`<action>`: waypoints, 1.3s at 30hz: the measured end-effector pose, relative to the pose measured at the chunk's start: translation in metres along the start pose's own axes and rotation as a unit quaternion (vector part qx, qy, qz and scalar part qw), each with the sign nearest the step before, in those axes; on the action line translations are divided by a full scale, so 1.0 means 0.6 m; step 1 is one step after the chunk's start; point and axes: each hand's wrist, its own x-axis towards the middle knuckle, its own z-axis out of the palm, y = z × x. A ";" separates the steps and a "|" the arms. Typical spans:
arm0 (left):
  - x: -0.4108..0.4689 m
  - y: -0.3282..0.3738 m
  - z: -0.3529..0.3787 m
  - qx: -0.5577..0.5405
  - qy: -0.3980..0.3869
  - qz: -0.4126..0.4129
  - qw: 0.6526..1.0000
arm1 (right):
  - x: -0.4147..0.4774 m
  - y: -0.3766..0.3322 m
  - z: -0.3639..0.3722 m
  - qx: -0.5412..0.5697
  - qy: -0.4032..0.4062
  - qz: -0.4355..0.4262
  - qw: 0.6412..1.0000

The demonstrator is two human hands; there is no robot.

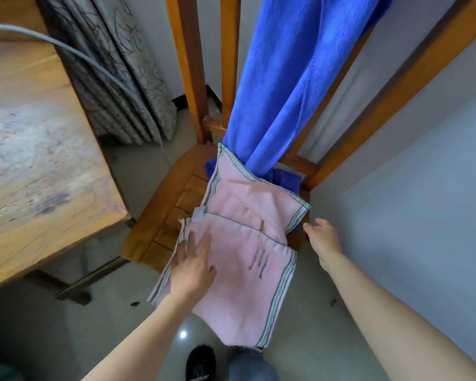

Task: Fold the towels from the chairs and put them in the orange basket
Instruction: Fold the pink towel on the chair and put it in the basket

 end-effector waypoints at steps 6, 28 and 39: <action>0.096 0.030 -0.035 -0.169 0.066 -0.029 0.983 | 0.064 -0.052 0.019 0.053 -0.042 0.059 0.996; 0.165 -0.070 -0.008 -0.056 0.050 -0.059 0.995 | -0.015 0.014 0.024 -0.174 -0.096 -0.152 0.968; 0.145 -0.086 0.005 -0.342 0.053 -0.177 0.921 | -0.018 0.065 0.032 -0.110 -0.107 -0.012 0.988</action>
